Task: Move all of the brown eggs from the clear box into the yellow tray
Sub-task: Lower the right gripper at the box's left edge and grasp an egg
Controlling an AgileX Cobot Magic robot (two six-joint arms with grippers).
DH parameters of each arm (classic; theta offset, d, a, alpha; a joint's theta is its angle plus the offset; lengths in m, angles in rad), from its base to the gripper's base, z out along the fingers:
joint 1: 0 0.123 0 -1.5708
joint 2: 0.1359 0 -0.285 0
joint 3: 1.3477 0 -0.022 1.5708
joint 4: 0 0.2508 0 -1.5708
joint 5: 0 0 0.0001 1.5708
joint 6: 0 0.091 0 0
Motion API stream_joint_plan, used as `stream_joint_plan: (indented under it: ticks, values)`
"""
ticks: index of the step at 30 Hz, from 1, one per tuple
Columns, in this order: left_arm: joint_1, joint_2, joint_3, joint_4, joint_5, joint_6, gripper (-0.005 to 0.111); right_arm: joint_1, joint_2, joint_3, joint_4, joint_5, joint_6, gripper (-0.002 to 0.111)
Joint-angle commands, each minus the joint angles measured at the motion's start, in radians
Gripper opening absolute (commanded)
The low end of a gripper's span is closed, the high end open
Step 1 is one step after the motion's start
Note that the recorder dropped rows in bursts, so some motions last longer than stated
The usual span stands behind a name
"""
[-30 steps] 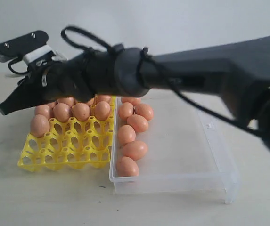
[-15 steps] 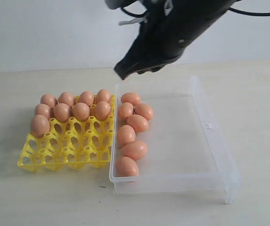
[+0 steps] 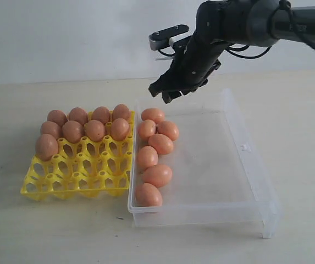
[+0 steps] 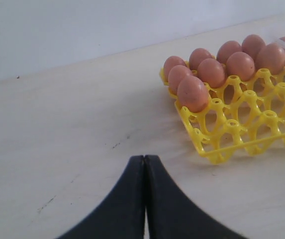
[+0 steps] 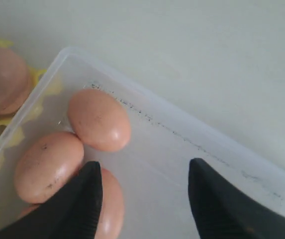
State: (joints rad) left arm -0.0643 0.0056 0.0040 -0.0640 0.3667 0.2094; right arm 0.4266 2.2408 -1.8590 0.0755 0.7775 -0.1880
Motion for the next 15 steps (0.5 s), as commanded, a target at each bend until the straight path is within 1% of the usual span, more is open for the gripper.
stream_joint_plan:
  ticks: [1,3,15]
  values:
    - [-0.004,-0.006,-0.004,0.002,-0.006,0.0,0.0,0.016,0.097,-0.116,0.031,0.105,-0.032,0.052]
    - [-0.004,-0.006,-0.004,0.002,-0.006,0.0,0.0,0.022,0.125,-0.133,0.031,0.13,-0.032,0.052]
    - [-0.004,-0.006,-0.004,0.002,-0.006,0.0,0.0,0.044,0.182,-0.136,0.047,0.137,-0.04,0.052]
